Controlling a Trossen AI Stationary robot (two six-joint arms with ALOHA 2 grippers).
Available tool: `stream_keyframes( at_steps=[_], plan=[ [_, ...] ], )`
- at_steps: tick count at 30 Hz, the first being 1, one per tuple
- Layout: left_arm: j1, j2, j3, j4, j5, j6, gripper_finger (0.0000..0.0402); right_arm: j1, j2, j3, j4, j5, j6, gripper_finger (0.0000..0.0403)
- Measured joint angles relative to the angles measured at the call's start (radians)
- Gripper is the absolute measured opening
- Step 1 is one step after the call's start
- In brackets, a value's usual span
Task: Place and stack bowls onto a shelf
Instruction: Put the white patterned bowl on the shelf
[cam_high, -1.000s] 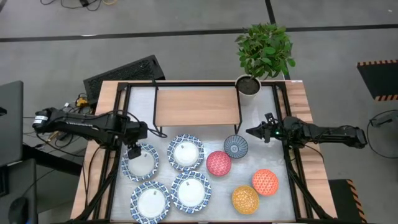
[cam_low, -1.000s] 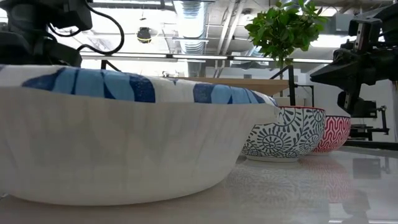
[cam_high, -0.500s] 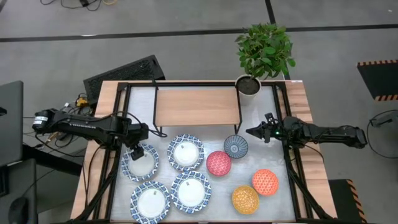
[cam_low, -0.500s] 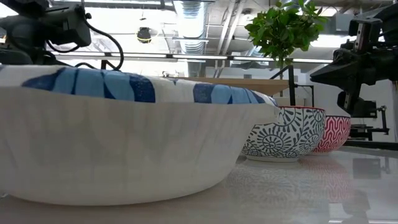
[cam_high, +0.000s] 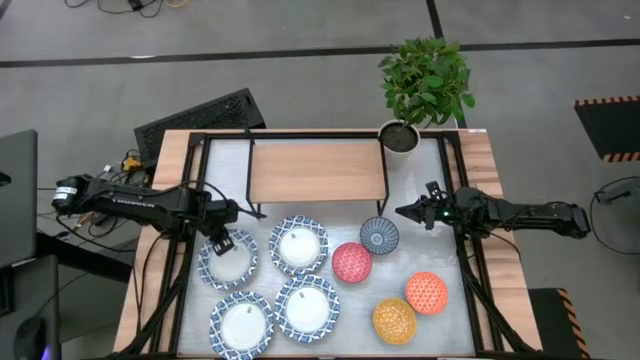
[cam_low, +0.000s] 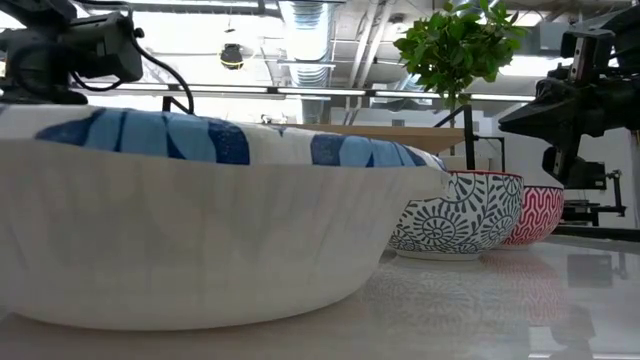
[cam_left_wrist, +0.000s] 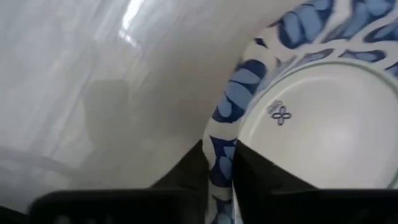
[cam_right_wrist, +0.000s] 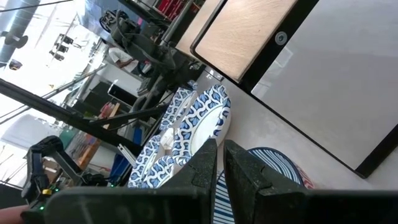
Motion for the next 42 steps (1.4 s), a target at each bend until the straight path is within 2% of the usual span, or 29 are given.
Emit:
stream_keyframes(
  at_steps=[2,10,13,16,19,21,23,26,28,31,36,42],
  plan=[
    [0.000,0.000,0.001,0.000,0.012,-0.016,0.0009,0.000,0.000,0.000,0.000,0.000,-0.002,0.0057],
    [0.000,0.000,0.064,-0.015,0.050,-0.113,0.0004,0.000,0.000,0.000,0.000,0.000,-0.004,0.0057],
    [0.000,0.000,0.130,-0.031,0.082,-0.168,0.0001,0.000,0.000,0.000,0.000,0.000,-0.004,0.0057],
    [0.000,0.000,0.218,-0.053,0.157,-0.267,0.0001,0.000,0.000,0.000,0.000,0.000,-0.004,0.0057],
    [-0.001,0.001,0.330,-0.053,0.244,-0.364,0.0001,0.000,0.000,0.000,0.000,0.000,-0.004,0.0057],
    [-0.002,0.000,0.426,-0.039,0.257,-0.419,0.0000,0.000,0.000,0.000,0.000,0.000,-0.004,0.0057],
    [-0.001,0.001,0.524,-0.013,0.206,-0.477,0.0000,0.000,0.000,0.000,0.000,0.000,-0.004,0.0057],
    [0.004,0.001,0.651,0.059,0.011,-0.554,0.0000,0.000,0.000,0.000,0.000,0.000,-0.004,0.0057],
    [0.023,0.017,0.708,0.123,-0.095,-0.542,0.0000,0.000,0.000,0.000,0.000,0.000,-0.010,0.0057],
    [0.064,0.065,0.777,0.243,-0.160,-0.492,0.0000,0.000,0.000,0.000,0.000,0.000,-0.029,0.0057],
    [0.123,0.229,0.902,0.318,-0.153,-0.460,0.0000,0.000,0.000,0.000,0.000,0.000,-0.029,0.0057],
    [0.176,0.464,1.123,0.236,-0.049,-0.312,0.0000,0.000,0.000,0.000,0.000,0.000,-0.029,0.0057]
  ],
)
